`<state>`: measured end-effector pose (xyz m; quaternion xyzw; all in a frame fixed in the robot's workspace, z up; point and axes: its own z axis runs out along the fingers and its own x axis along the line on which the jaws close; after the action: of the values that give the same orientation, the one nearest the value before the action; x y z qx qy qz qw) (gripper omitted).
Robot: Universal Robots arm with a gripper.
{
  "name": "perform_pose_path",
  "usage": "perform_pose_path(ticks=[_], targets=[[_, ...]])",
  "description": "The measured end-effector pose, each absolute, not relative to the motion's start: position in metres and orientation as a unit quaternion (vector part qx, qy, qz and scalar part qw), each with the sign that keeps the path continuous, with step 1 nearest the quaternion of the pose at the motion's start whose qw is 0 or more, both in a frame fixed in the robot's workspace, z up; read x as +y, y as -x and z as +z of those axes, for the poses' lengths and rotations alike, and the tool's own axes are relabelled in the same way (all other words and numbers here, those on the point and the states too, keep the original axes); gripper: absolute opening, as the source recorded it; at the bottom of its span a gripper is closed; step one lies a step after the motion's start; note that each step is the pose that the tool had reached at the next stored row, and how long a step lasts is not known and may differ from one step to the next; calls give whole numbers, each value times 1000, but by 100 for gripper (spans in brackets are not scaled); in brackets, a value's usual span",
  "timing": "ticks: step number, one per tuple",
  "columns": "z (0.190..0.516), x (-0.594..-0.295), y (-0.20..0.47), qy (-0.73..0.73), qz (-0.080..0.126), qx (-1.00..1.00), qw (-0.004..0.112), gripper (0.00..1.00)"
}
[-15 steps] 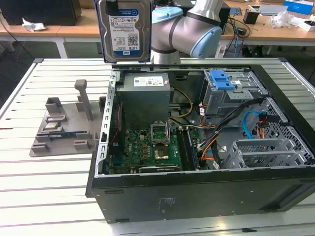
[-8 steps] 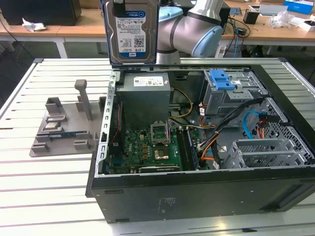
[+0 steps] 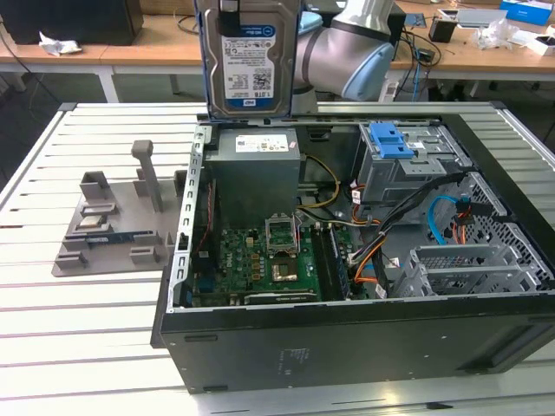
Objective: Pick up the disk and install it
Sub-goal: 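Pick up the disk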
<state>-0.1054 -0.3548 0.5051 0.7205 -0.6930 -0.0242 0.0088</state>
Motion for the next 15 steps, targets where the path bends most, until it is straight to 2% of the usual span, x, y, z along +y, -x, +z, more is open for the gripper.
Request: perform_pose_path(ticks=[15], targets=[[503,-392,81,-720,-24,-693,9,37]])
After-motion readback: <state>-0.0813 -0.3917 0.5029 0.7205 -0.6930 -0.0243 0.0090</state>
